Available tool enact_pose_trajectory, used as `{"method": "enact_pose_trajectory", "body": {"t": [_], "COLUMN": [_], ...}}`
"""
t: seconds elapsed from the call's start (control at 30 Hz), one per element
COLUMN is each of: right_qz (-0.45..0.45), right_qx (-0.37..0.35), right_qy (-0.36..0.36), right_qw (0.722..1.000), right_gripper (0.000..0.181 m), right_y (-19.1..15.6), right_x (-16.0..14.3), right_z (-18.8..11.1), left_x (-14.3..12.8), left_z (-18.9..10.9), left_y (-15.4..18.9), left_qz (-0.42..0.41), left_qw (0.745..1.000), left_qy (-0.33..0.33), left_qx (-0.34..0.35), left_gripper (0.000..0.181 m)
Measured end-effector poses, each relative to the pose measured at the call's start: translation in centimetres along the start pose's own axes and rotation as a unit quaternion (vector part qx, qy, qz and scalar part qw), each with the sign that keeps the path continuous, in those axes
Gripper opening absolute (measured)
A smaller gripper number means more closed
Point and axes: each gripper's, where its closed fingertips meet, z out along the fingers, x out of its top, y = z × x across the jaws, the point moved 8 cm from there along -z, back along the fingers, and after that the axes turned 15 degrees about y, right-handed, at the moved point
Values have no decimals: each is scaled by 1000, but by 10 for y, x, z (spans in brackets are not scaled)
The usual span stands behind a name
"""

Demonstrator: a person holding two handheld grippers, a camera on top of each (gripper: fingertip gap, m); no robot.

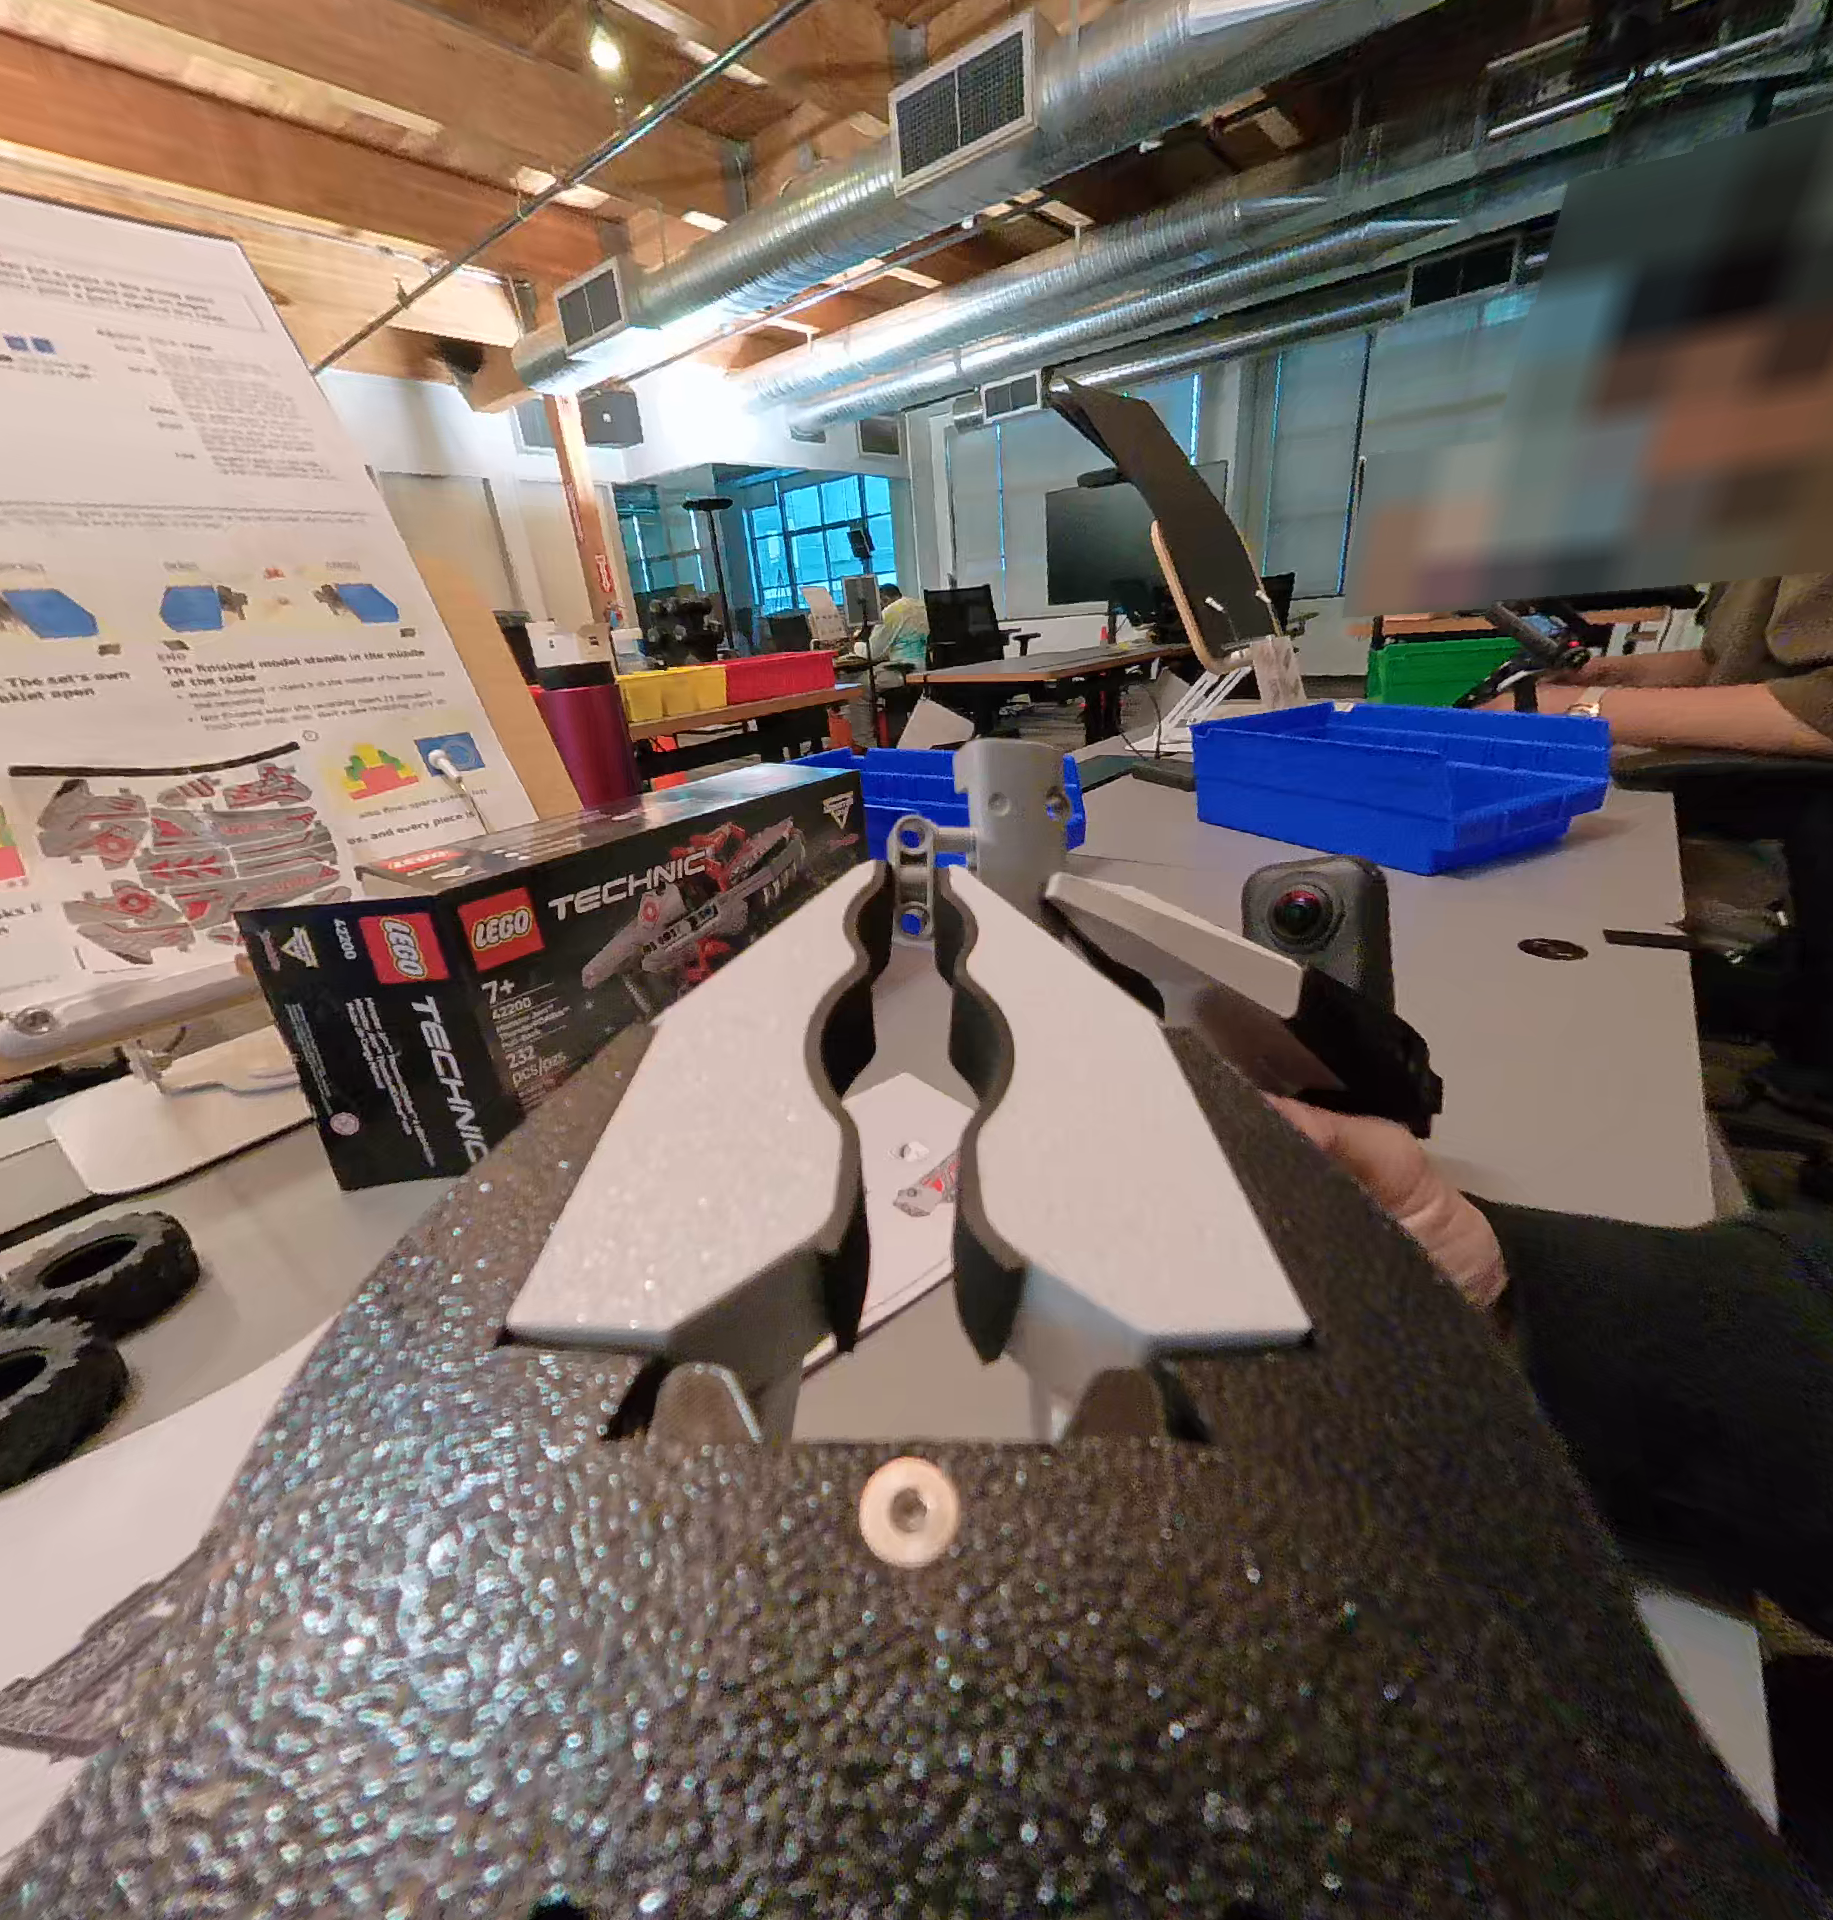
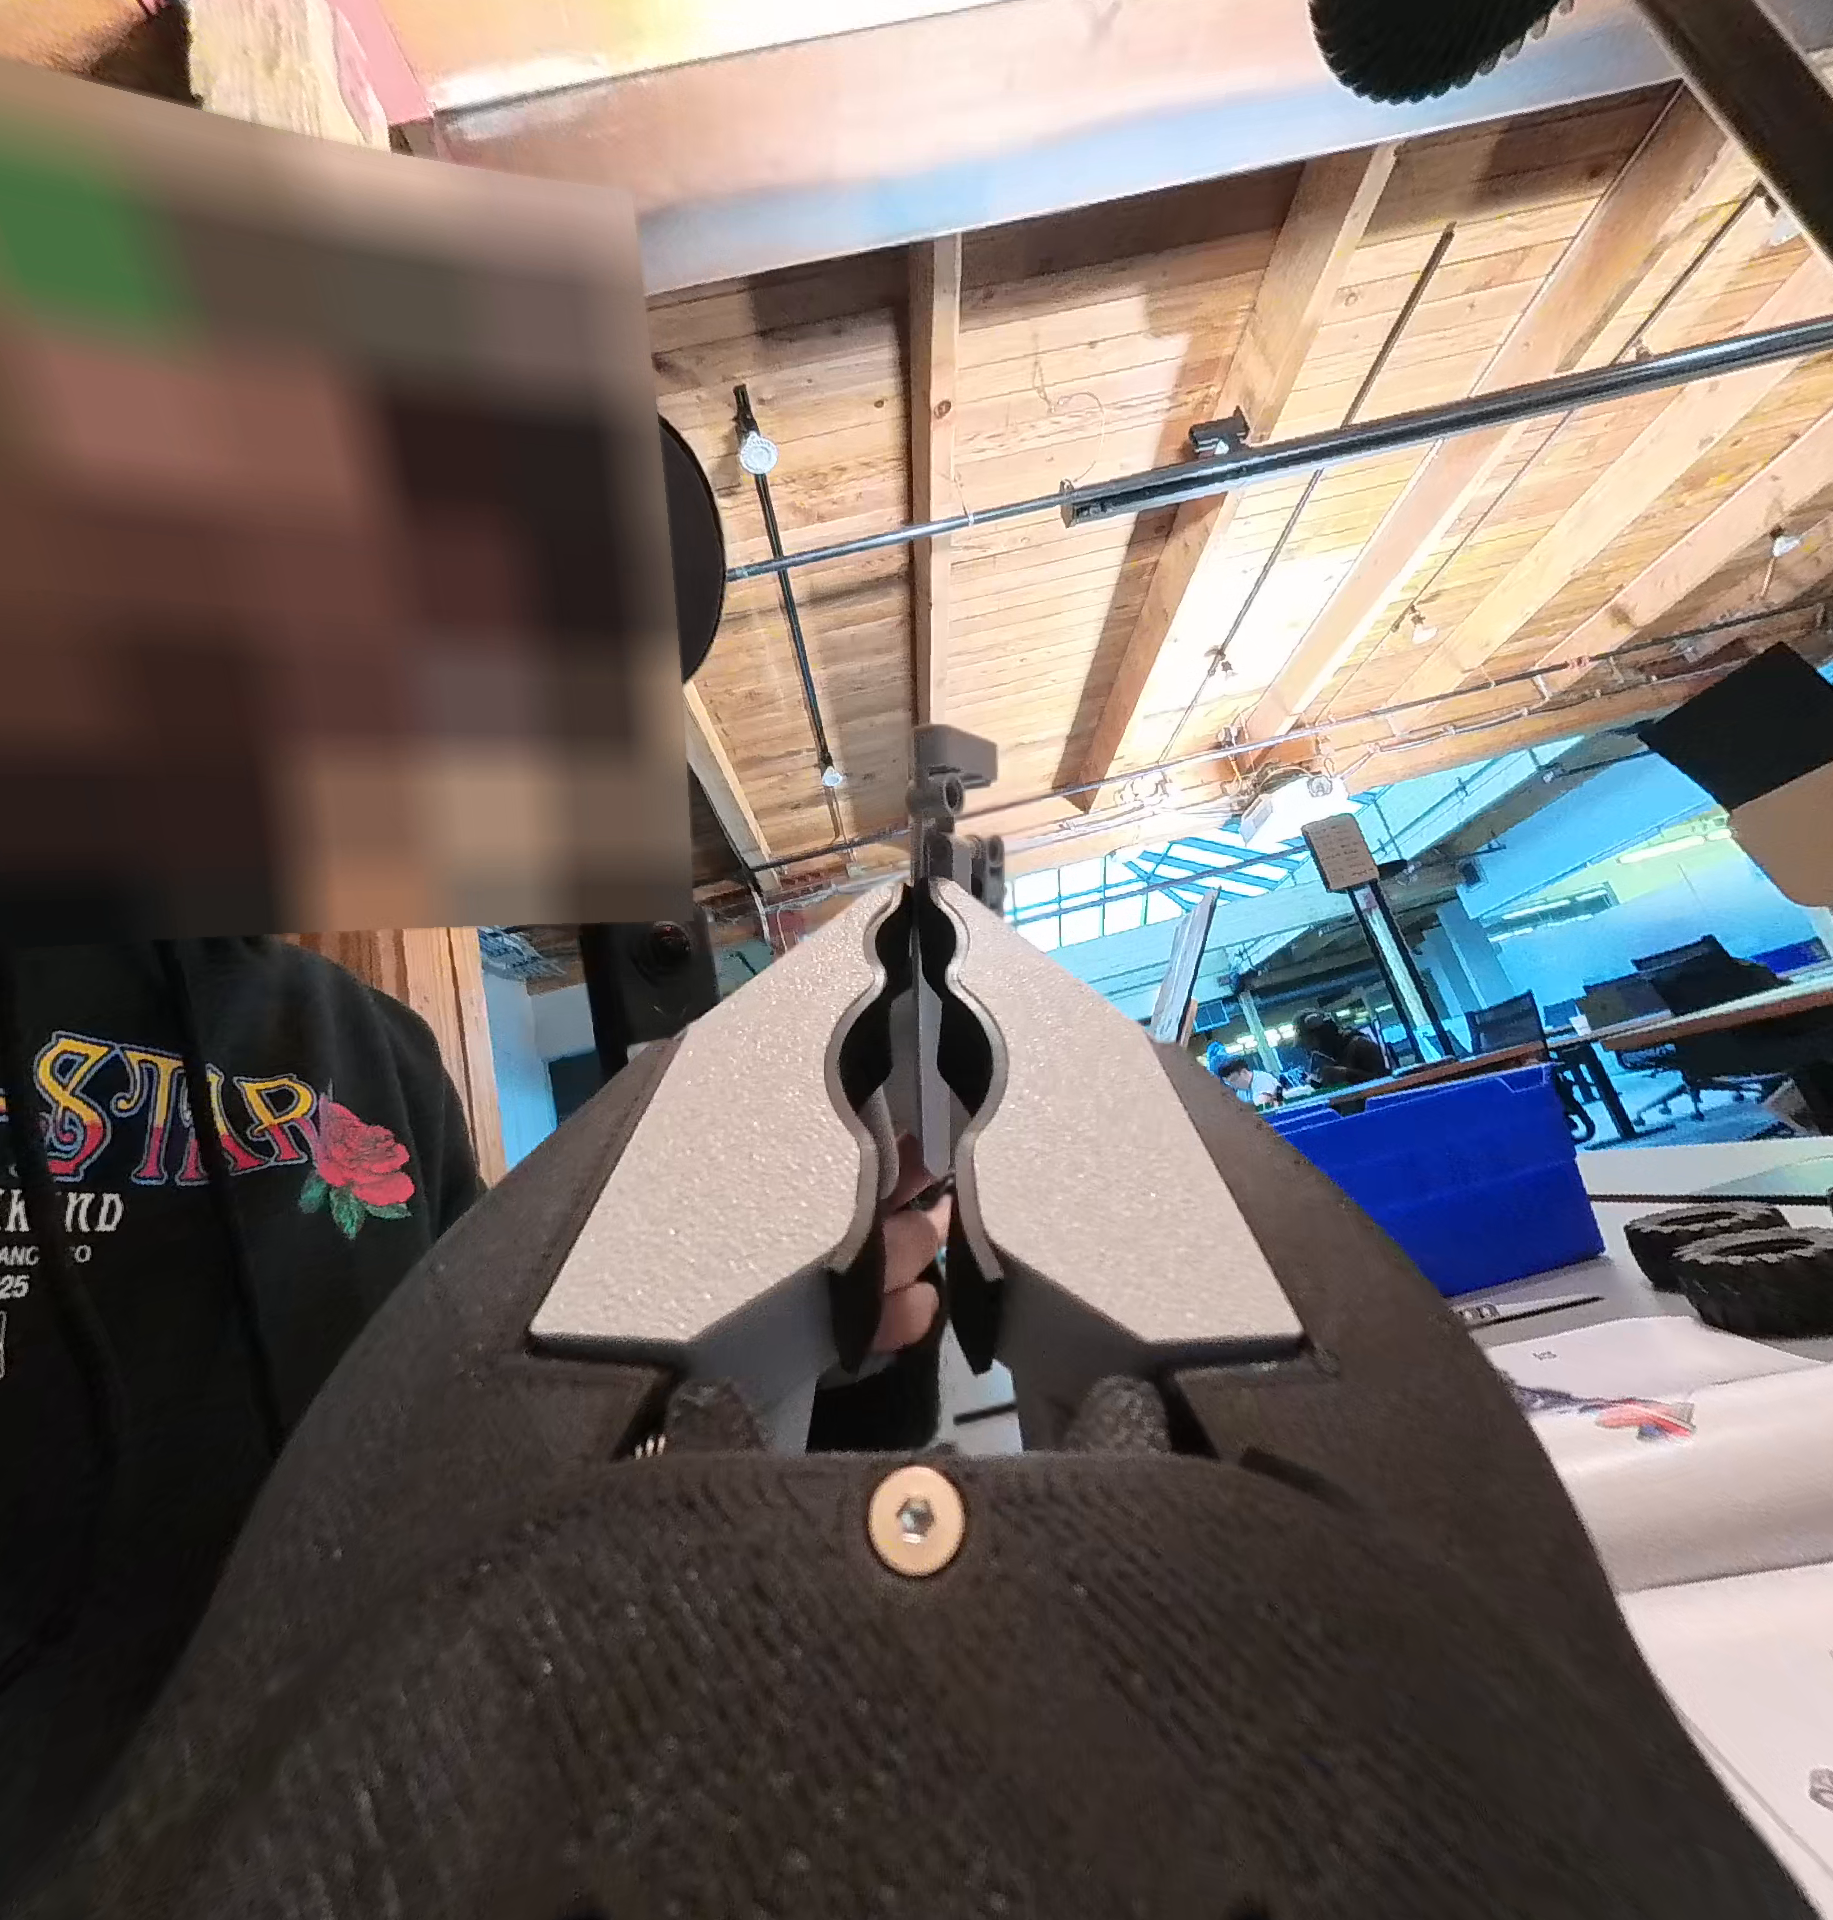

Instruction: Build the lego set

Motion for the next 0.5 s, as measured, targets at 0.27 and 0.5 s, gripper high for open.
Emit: {"method": "enact_pose_trajectory", "body": {"t": [0.27, 0.5], "right_qz": [13, 8], "right_qx": [-8, -25], "right_qy": [-5, -22], "right_qw": [1000, 999], "right_gripper": [0, 0], "right_y": [1, 4], "right_x": [0, -1], "right_z": [-2, -4], "left_x": [-4, -6], "left_z": [1, 2], "left_y": [0, -5], "left_qz": [-4, 57], "left_qw": [1000, 998], "left_qy": [-7, -34], "left_qx": [2, -19], "left_gripper": [5, 5]}}
